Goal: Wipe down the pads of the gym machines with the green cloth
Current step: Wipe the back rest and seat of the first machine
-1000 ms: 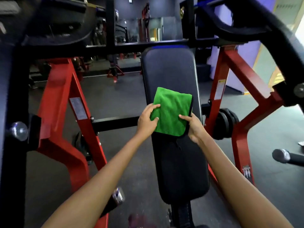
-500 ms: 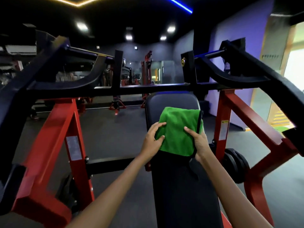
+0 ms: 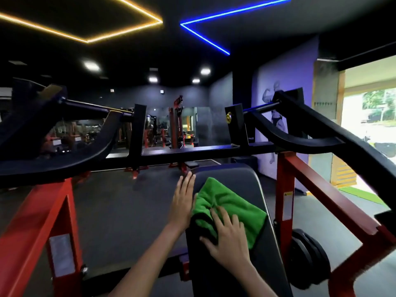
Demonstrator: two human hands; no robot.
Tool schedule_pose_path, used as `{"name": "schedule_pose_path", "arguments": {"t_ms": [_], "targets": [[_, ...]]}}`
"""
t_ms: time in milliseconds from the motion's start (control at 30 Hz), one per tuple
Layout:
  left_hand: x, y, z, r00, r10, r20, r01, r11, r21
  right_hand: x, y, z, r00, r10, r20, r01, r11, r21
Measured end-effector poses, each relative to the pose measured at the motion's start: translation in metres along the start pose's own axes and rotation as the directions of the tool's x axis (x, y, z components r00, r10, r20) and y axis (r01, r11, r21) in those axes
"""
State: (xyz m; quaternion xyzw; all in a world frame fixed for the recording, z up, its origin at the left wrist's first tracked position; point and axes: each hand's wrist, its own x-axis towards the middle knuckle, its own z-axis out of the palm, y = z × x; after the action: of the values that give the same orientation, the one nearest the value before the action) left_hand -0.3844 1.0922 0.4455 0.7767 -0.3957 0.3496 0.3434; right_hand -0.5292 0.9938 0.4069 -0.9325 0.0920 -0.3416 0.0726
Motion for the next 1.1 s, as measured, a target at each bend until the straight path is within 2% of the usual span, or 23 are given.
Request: {"name": "schedule_pose_path", "arguments": {"t_ms": [33,133,200,333,467,600,700,767,867,1100], "targets": [[0.002,-0.003,0.002,0.999,0.017,-0.043,-0.017,1.0,-0.001,-0.003,-0.001,0.005,1.0,0.007,0.015,-0.007,1.0,-0.011],[0.013,-0.005,0.001,0.986,0.089,-0.143,-0.083,0.995,0.051,0.005,-0.001,0.01,0.993,-0.053,-0.106,0.046,0.997,-0.062],[0.018,-0.003,-0.005,0.979,0.12,-0.164,-0.102,0.988,0.114,0.016,0.002,0.012,0.986,-0.078,-0.146,0.071,0.996,-0.053],[0.04,0.003,-0.017,0.979,0.156,-0.129,-0.136,0.979,0.149,0.034,0.002,0.015,0.991,-0.057,-0.124,0.06,0.998,0.023],[0.049,0.002,-0.009,0.993,0.106,-0.051,-0.106,0.994,0.006,0.036,0.005,0.017,0.99,-0.062,-0.129,0.067,0.997,0.03],[0.049,-0.004,-0.001,0.989,0.125,-0.084,-0.133,0.986,-0.1,0.039,0.011,0.016,0.984,-0.076,-0.158,0.101,0.983,0.153],[0.05,-0.002,0.0,0.984,0.099,-0.146,-0.121,0.982,-0.146,0.044,0.002,0.02,0.969,0.056,-0.24,0.036,0.932,0.36],[0.049,-0.003,0.002,0.982,0.101,-0.16,-0.125,0.981,-0.148,0.051,-0.009,0.023,0.937,0.168,-0.305,-0.044,0.926,0.376],[0.05,-0.002,0.002,0.981,0.117,-0.156,-0.138,0.981,-0.133,0.055,-0.022,0.029,0.894,0.26,-0.365,-0.112,0.918,0.381],[0.047,0.003,-0.003,0.987,0.106,-0.119,-0.121,0.986,-0.119,0.056,-0.018,0.035,0.877,0.23,-0.422,-0.088,0.94,0.329]]}}
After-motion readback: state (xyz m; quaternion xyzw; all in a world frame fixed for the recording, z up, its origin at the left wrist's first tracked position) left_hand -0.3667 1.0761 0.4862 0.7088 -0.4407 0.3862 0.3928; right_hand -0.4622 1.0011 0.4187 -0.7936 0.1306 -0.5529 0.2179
